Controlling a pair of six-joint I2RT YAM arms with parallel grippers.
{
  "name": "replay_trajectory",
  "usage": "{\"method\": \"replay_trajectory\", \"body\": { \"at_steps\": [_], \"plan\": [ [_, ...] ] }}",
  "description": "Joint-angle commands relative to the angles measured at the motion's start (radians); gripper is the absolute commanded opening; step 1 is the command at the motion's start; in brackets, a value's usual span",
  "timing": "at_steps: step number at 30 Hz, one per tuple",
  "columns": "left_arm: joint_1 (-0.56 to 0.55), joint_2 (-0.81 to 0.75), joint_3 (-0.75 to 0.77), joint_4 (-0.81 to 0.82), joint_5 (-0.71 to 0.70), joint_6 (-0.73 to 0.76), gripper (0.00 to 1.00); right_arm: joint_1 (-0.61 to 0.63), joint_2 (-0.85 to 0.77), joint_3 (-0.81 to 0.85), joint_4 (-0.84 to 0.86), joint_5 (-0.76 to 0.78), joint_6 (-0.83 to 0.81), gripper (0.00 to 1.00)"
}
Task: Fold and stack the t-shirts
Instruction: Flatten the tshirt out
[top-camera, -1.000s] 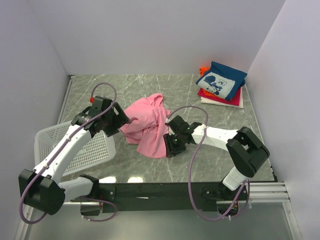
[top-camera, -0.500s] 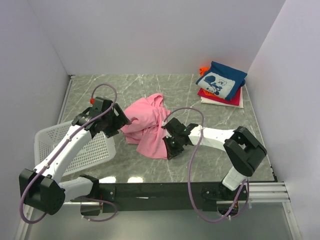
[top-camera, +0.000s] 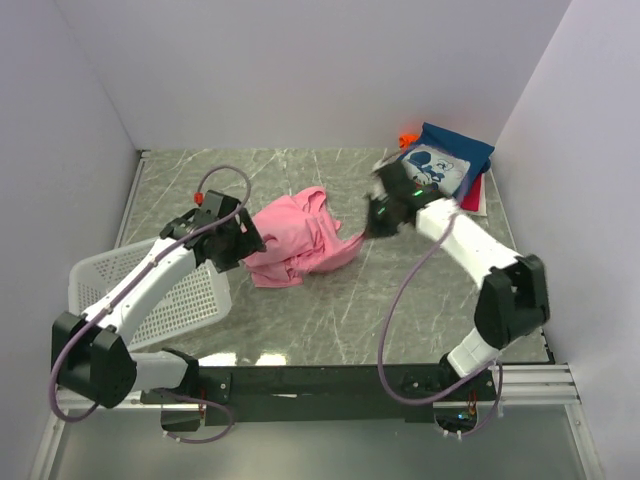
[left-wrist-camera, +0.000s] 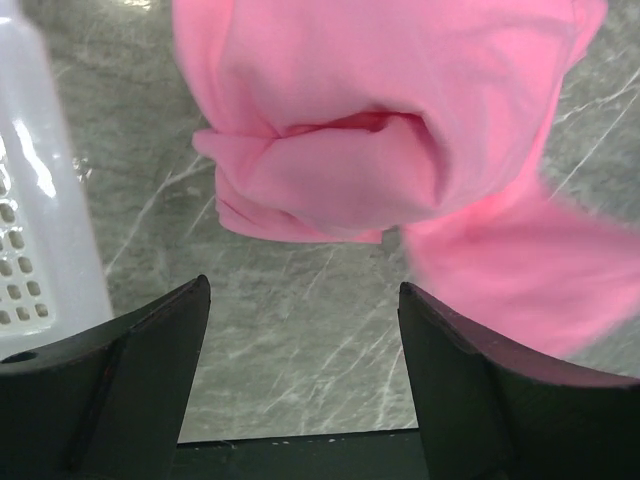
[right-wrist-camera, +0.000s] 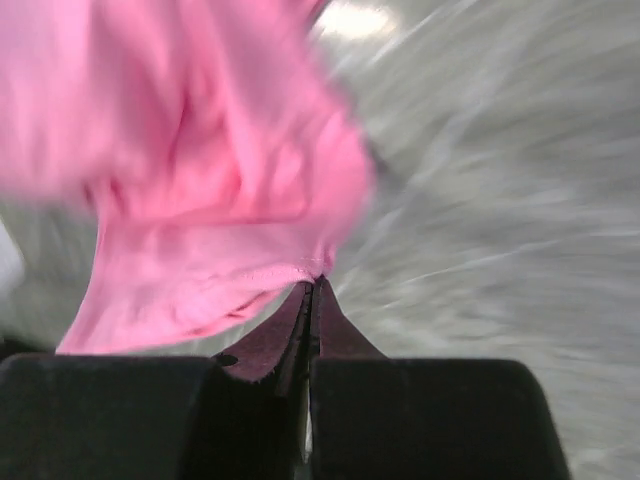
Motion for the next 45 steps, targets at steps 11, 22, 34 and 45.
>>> {"method": "replay_trajectory", "body": {
  "at_steps": [11, 22, 34, 45],
  "plan": [
    [-0.184, 0.249, 0.137, 0.020, -0.068, 0.080, 0.80, -0.446, -0.344, -0.030, -0.167, 0.192, -0.066, 0.00],
    [-0.256, 0.338, 0.125, -0.017, -0.186, 0.045, 0.74, -0.516, -0.372, -0.150, -0.129, 0.148, -0.057, 0.00],
    [-0.256, 0.323, 0.005, 0.043, -0.251, -0.049, 0.61, -0.536, -0.359, -0.165, -0.124, 0.123, -0.060, 0.00],
    [-0.256, 0.401, -0.012, 0.118, -0.272, -0.049, 0.54, -0.538, -0.366, -0.191, -0.111, 0.088, -0.045, 0.00]
  ]
}}
